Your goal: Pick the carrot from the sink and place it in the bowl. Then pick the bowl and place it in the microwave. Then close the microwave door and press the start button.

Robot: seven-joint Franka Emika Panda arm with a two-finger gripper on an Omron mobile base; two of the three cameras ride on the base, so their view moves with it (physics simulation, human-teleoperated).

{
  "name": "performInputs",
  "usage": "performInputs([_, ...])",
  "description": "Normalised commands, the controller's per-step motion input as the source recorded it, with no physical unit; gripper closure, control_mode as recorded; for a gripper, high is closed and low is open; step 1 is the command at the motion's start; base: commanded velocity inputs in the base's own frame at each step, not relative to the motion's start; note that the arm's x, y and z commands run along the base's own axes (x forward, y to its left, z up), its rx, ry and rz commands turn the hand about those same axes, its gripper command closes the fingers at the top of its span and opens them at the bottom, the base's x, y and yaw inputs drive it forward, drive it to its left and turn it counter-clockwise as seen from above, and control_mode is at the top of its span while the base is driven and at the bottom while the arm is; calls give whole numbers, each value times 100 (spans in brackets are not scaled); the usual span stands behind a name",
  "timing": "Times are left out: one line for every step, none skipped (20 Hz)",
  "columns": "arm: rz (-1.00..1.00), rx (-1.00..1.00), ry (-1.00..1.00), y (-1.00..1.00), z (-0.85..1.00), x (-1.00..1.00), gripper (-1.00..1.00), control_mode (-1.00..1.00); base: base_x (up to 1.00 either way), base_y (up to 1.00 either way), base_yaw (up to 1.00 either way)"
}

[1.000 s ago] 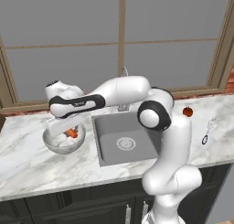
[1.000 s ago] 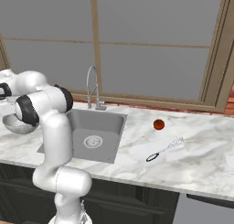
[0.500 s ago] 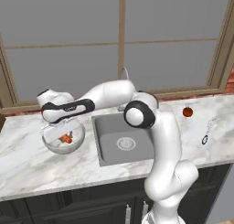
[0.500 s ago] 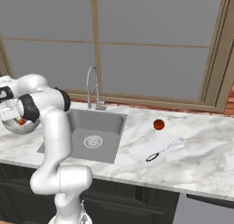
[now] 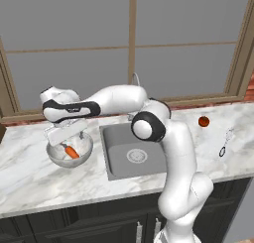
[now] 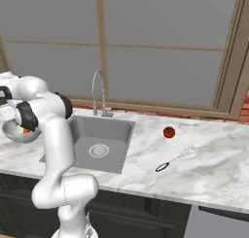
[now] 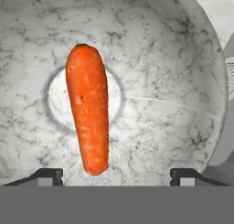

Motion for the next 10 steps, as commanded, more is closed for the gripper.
performInputs([-6,15,6,-100,0,-29,-100,-100,0,0,0])
performInputs([-9,13,7,-100,0,-34,-100,-100,0,0,0])
performInputs([-12,13,9,-100,-6,-29,-100,-100,0,0,0])
performInputs([-13,13,9,-100,-14,-32,-100,-100,0,0,0])
performInputs([-17,12,10,-100,-26,-39,-100,-100,0,0,0])
performInputs([-17,15,6,-100,-21,-49,-100,-100,0,0,0])
performInputs([-17,16,4,-98,-24,-41,-100,-100,0,0,0])
performInputs([-16,16,0,-83,-25,-40,-100,-100,0,0,0])
performInputs([-15,19,0,-69,-15,-23,-100,-100,0,0,0])
performInputs([-13,20,0,-44,-10,-6,-100,-100,0,0,0])
